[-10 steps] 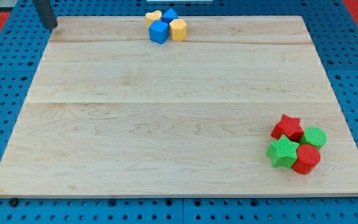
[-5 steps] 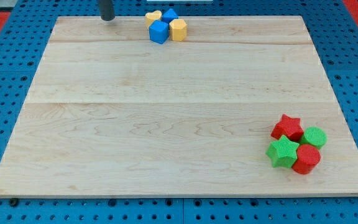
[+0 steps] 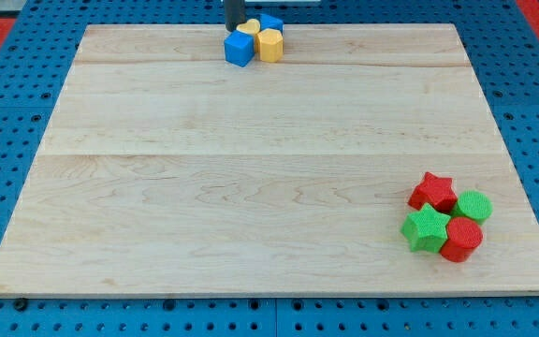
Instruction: Slide yellow heart along with yellow hexagon down a bit
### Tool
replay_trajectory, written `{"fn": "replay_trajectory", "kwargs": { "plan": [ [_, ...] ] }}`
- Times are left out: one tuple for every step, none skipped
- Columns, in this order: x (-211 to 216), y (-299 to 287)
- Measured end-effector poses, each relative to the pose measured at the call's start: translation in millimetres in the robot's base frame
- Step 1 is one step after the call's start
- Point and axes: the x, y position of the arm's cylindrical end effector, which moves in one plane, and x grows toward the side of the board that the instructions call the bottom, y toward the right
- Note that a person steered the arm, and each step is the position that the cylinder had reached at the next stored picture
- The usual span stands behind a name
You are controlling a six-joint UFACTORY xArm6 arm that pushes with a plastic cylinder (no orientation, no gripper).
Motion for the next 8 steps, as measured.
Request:
{"fn": "replay_trajectory", "kwargs": {
  "plan": [
    [0.1, 20.3],
    [0.2, 30.7],
    [0.2, 48.4],
    [0.2, 28.2],
    [-0.1, -6.6],
    [-0.1, -40.0],
    [8.3, -36.5],
    [8.5, -2.8]
  ]
}}
